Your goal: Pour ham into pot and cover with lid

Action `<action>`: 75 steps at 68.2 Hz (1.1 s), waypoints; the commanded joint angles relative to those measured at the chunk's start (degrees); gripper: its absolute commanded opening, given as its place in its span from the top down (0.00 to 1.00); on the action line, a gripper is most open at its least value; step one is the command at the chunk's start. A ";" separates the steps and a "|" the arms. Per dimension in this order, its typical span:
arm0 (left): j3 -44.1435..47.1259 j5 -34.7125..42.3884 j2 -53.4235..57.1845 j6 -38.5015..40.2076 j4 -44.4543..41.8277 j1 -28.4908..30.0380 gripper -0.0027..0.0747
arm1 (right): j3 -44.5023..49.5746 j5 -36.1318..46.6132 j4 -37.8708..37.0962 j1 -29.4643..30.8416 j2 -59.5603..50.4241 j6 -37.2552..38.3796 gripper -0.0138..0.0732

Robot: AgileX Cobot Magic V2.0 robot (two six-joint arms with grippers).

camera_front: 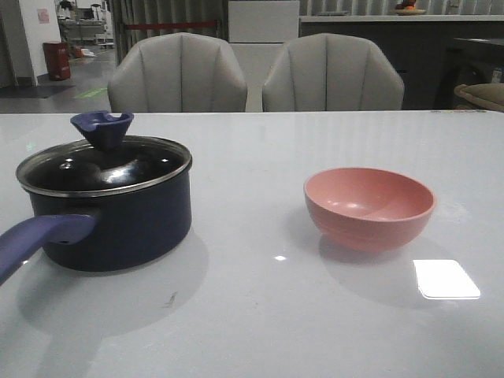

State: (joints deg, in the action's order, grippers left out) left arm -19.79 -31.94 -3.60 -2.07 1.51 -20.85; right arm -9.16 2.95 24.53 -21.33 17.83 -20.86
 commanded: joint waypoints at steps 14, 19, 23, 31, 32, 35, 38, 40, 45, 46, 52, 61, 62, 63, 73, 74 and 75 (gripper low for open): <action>4.05 11.55 -0.01 -0.16 -2.66 5.24 0.82 | -1.49 4.78 -0.03 -0.15 0.19 -0.43 0.67; 7.06 17.16 0.72 -0.16 -2.66 8.79 0.82 | -1.49 4.78 -0.03 -0.15 0.19 -0.43 0.67; 10.86 24.22 1.35 -0.16 -2.21 11.65 0.82 | -1.49 4.78 -0.03 -0.15 0.19 -0.43 0.67; 17.56 35.55 3.08 -0.16 -0.89 15.67 0.82 | -1.49 4.78 -0.03 -0.15 0.19 -0.43 0.67; 18.91 37.38 3.76 -0.16 -0.89 16.29 0.82 | -1.49 4.78 -0.03 -0.15 0.19 -0.43 0.67; 20.39 38.82 4.38 -0.05 -0.70 16.59 0.82 | -1.49 4.78 -0.03 -0.15 0.19 -0.43 0.67; 21.41 39.67 5.17 0.26 -0.70 17.03 0.82 | -1.49 4.78 -0.03 -0.15 0.19 -0.43 0.67; 21.15 38.14 5.04 0.26 -0.70 17.16 0.82 | -1.49 4.78 -0.03 -0.15 0.19 -0.43 0.67; 21.29 38.25 4.92 0.26 -0.70 17.27 0.82 | -1.49 4.78 -0.03 -0.15 0.19 -0.43 0.67; 21.29 37.77 5.03 0.26 -0.70 17.27 0.82 | -1.49 4.78 -0.03 -0.15 0.19 -0.43 0.67; 21.29 37.54 5.03 0.26 -0.70 17.27 0.82 | -1.49 4.91 -0.03 -0.15 0.19 -0.43 0.67; 21.29 37.54 5.03 0.26 -0.70 17.27 0.82 | -1.49 4.91 -0.03 -0.15 0.19 -0.43 0.67; 21.29 37.54 5.03 0.26 -0.70 17.27 0.82 | -1.49 4.91 -0.03 -0.15 0.19 -0.43 0.67; 21.29 37.54 5.03 0.26 -0.70 17.27 0.82 | -1.49 4.91 -0.03 -0.15 0.19 -0.43 0.67; 21.29 37.54 4.92 0.26 -0.70 17.27 0.82 | -1.49 4.91 -0.03 -0.15 0.19 -0.43 0.67; 21.29 37.54 4.92 0.26 -0.70 17.27 0.82 | -1.49 4.91 -0.03 -0.15 0.19 -0.43 0.67; 21.29 37.54 4.92 0.26 -0.70 17.27 0.82 | -1.49 4.91 -0.03 -0.15 0.19 -0.43 0.67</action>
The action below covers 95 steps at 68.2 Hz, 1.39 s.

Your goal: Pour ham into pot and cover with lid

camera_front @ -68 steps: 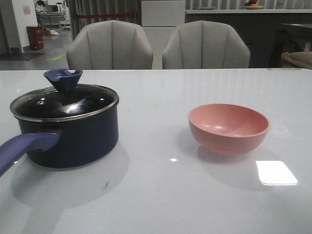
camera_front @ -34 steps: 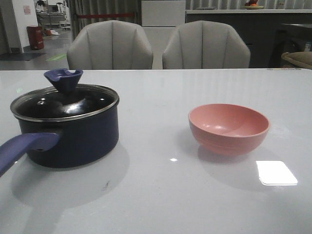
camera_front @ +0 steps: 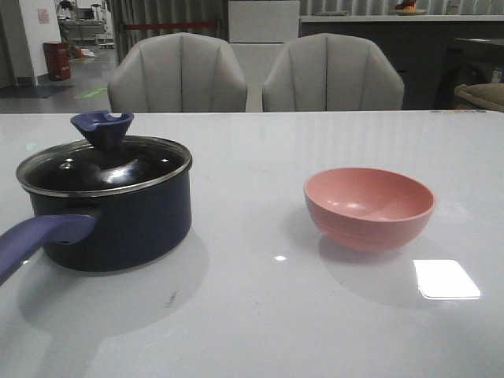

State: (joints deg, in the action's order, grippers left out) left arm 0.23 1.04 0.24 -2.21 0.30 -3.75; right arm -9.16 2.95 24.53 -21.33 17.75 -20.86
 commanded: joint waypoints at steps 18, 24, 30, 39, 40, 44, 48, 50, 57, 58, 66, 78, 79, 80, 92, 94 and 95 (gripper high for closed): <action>1.27 4.56 1.08 0.39 0.51 0.17 0.82 | -1.49 4.91 -0.03 -0.15 0.28 -0.43 0.67; 1.27 4.56 1.08 0.39 0.51 0.17 0.82 | -1.49 4.91 -0.03 -0.15 0.28 -0.43 0.67; 1.27 4.56 1.08 0.39 0.51 0.17 0.82 | -1.49 4.91 -0.03 -0.15 0.28 -0.43 0.67; 1.27 4.56 1.08 0.39 0.51 0.17 0.82 | -1.49 4.91 -0.03 -0.15 0.28 -0.43 0.67; 1.27 4.56 1.08 0.39 0.51 0.17 0.82 | -1.49 4.91 -0.03 -0.15 0.28 -0.43 0.67; 1.27 4.56 1.08 0.39 0.51 0.17 0.82 | -1.49 4.91 -0.03 -0.15 0.28 -0.43 0.67; 1.27 4.56 1.08 0.39 0.51 0.17 0.82 | -1.49 4.91 -0.03 -0.15 0.28 -0.43 0.67; 1.27 4.56 1.08 0.39 0.51 0.17 0.82 | -1.49 4.91 -0.03 -0.15 0.28 -0.43 0.67; 1.27 4.56 1.08 0.39 0.51 0.17 0.82 | -0.10 4.82 -0.50 0.14 -0.61 -0.54 0.67; 1.27 4.56 1.08 0.39 0.51 0.17 0.82 | -0.10 4.85 -0.68 0.23 -0.77 -0.54 0.67; 1.27 4.56 1.08 0.39 0.51 0.17 0.82 | 1.80 2.35 -3.97 2.99 -4.82 1.48 0.67; 1.27 4.56 1.08 0.39 0.51 0.17 0.82 | 4.10 -3.33 -14.77 10.67 -12.32 12.50 0.67; 1.27 4.56 1.08 0.39 0.51 0.17 0.82 | 4.30 -3.68 -16.12 11.46 -13.01 14.01 0.67; 1.27 4.56 1.08 0.39 0.51 0.17 0.82 | 4.52 -3.89 -16.53 11.95 -13.44 14.50 0.67; 1.27 4.56 1.08 0.39 0.51 0.17 0.82 | 7.12 -4.01 -25.08 14.27 -17.42 22.44 0.67; 1.27 4.56 1.08 0.39 0.51 0.17 0.82 | 7.46 -4.01 -25.55 14.27 -17.83 22.98 0.67; 1.27 4.56 1.08 0.39 0.51 0.17 0.82 | 7.46 -4.01 -25.66 14.27 -17.91 23.07 0.67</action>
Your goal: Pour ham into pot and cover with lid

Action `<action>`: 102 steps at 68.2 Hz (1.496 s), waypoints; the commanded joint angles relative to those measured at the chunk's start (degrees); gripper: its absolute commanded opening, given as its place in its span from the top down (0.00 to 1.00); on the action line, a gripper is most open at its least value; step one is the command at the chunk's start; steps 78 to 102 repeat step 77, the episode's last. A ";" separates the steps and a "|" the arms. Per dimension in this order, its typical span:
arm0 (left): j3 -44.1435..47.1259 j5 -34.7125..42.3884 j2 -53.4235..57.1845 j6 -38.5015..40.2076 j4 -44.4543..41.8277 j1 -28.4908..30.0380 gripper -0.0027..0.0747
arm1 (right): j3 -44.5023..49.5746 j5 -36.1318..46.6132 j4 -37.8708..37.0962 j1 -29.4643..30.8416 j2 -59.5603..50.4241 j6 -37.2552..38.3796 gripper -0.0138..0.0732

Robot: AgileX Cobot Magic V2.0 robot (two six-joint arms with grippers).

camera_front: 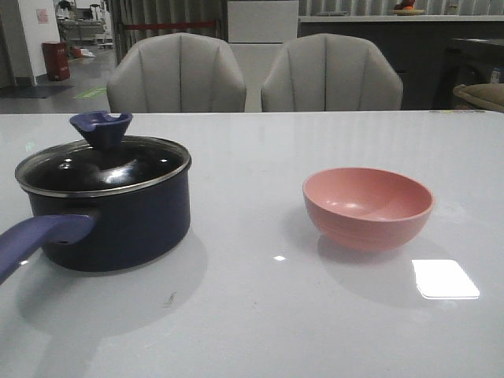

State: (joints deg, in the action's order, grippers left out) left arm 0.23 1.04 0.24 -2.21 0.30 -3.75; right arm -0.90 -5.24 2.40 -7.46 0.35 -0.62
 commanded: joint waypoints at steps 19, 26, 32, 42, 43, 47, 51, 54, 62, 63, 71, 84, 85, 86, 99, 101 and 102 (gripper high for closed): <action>1.27 4.56 1.08 0.39 0.51 0.17 0.82 | 2.18 5.86 -3.76 0.40 -2.11 4.58 0.67; 1.27 4.56 1.08 0.39 0.51 0.17 0.82 | 2.13 6.09 -3.81 0.40 -2.11 4.73 0.67; 1.27 4.56 1.08 0.39 0.51 0.17 0.82 | 2.13 6.01 -3.81 0.40 -2.11 4.73 0.67; 1.27 4.56 1.08 0.39 0.51 0.17 0.82 | 2.13 5.63 -3.81 0.40 -2.11 4.73 0.67; 1.27 4.56 1.08 0.39 0.51 0.17 0.82 | 2.13 5.63 -3.81 0.40 -2.11 4.73 0.67; 1.27 4.56 1.08 0.39 0.51 0.17 0.82 | 2.13 5.63 -3.81 0.40 -2.11 4.73 0.67; 1.27 4.56 1.08 0.39 0.51 0.17 0.82 | 2.13 5.63 -3.81 0.40 -2.11 4.73 0.67; 1.27 4.56 1.08 0.39 0.51 0.17 0.82 | 2.13 5.63 -3.81 0.40 -2.11 4.73 0.67; 1.27 4.56 1.08 0.39 0.51 0.17 0.82 | 2.13 5.63 -3.81 0.40 -2.11 4.73 0.67; 1.27 4.56 1.08 0.39 0.51 0.17 0.82 | 2.13 5.63 -3.81 0.40 -2.11 4.73 0.67; 1.27 4.56 1.08 0.39 0.51 0.17 0.82 | 2.13 5.63 -3.81 0.40 -2.11 4.73 0.67; 1.27 4.56 1.08 0.39 0.51 0.17 0.82 | 2.13 5.63 -3.81 0.40 -2.11 4.73 0.67; 1.27 4.56 1.08 0.39 0.51 0.17 0.82 | 2.13 5.63 -3.81 0.40 -2.11 4.73 0.67; 1.27 4.56 1.08 0.39 0.51 0.17 0.82 | 2.13 5.63 -3.81 0.40 -2.11 4.73 0.67; 1.27 4.56 1.08 0.39 0.51 0.17 0.82 | 2.13 5.63 -3.81 0.40 -2.11 4.73 0.67; 1.27 4.56 1.08 0.39 0.51 0.17 0.82 | 2.13 5.63 -3.81 0.40 -2.11 4.73 0.67; 1.27 4.56 1.08 0.39 0.51 0.17 0.82 | 2.13 5.63 -3.81 0.40 -2.11 4.73 0.67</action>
